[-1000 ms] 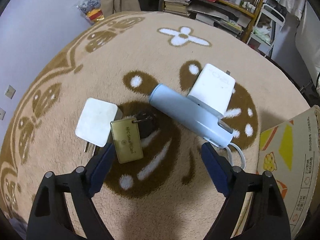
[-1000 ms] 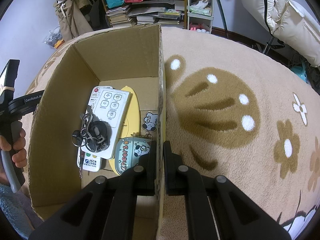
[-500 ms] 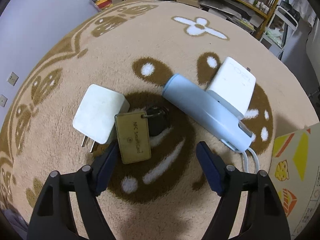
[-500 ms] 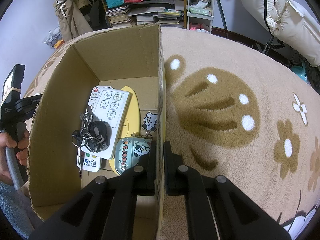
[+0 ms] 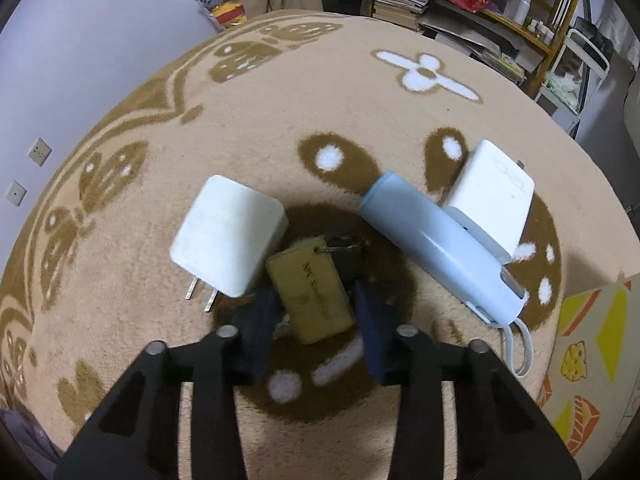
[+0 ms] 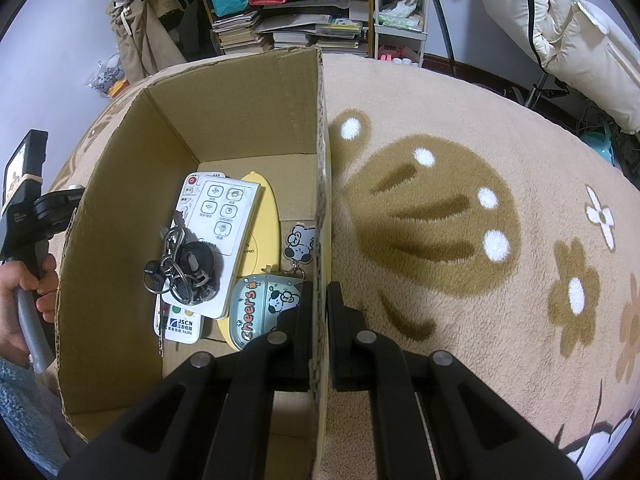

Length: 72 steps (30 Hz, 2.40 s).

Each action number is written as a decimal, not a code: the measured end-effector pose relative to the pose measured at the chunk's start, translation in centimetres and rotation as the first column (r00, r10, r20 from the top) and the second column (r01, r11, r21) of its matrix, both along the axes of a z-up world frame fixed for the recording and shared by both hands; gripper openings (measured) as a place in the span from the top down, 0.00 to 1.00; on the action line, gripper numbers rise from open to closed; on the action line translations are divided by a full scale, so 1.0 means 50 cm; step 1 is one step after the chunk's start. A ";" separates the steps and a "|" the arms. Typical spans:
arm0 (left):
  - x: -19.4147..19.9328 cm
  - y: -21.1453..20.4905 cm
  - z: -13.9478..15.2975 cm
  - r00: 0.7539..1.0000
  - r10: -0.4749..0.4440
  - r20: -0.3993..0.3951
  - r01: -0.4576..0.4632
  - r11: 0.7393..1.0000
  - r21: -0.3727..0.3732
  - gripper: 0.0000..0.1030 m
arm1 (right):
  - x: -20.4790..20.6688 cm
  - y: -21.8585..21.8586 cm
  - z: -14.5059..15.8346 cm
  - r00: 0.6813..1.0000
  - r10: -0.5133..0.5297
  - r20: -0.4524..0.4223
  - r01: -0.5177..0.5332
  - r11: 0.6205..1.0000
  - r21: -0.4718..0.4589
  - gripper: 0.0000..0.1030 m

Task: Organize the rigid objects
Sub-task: 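Lower the left gripper onto the gold NFC tag keys and close, then carry the gold-tag keys with the left gripper and release them into the box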

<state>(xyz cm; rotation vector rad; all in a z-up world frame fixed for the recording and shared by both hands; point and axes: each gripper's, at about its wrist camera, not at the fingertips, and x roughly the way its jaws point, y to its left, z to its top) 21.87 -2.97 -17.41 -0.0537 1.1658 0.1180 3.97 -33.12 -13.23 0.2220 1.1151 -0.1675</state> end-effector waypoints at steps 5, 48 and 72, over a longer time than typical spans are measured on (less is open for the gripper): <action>-0.007 0.008 0.009 1.000 0.010 0.002 -0.010 1.000 -0.005 0.74 | 0.000 0.000 0.001 1.000 0.001 0.001 -0.001 1.000 0.000 0.93; -0.098 -0.059 0.174 0.980 -0.168 0.111 0.168 0.986 0.008 0.97 | 0.000 0.000 -0.001 1.000 0.001 0.000 -0.001 1.000 -0.001 0.93; -0.268 -0.226 0.387 0.818 -0.431 0.380 0.435 0.897 0.081 0.97 | 0.000 0.000 -0.001 1.000 0.001 0.000 -0.001 1.000 -0.001 0.93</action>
